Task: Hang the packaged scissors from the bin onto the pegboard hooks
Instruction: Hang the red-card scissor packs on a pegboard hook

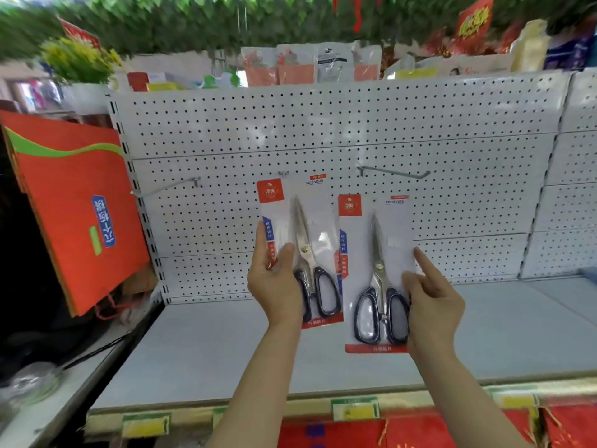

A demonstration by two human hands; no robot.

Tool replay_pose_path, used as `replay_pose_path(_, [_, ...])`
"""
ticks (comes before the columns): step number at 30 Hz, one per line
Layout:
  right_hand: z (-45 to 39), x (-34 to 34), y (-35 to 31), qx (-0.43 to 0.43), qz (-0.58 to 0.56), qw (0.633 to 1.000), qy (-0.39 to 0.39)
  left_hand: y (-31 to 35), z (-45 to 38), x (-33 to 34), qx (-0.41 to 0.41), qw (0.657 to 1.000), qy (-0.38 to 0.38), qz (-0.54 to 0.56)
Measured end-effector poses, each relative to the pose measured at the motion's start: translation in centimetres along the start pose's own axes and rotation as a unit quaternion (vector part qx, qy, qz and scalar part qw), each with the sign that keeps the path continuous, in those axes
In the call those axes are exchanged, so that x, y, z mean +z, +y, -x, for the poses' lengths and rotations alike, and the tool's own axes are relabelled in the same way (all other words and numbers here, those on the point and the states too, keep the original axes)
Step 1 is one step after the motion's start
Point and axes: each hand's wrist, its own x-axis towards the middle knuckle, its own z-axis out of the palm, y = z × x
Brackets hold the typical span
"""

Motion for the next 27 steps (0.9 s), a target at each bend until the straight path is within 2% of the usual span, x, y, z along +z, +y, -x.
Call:
replay_pose_path(17, [0.8,2.7,-0.3,0.006,-0.013,1.0,-0.025,-1.9,-4.2,0.2,-0.031,0.993,0.034,-0.11])
replay_pose_path(23, [1.1,3.8,0.0,0.013,-0.016,0.999,-0.039,-3.5,-5.2,0.4,0.016,0.983,0.031,-0.178])
replay_pose_path(27, [1.7,5.2,-0.2,0.015,-0.031,0.998,-0.048,-4.3,-6.1,-0.2,0.033,0.976,-0.001,-0.216])
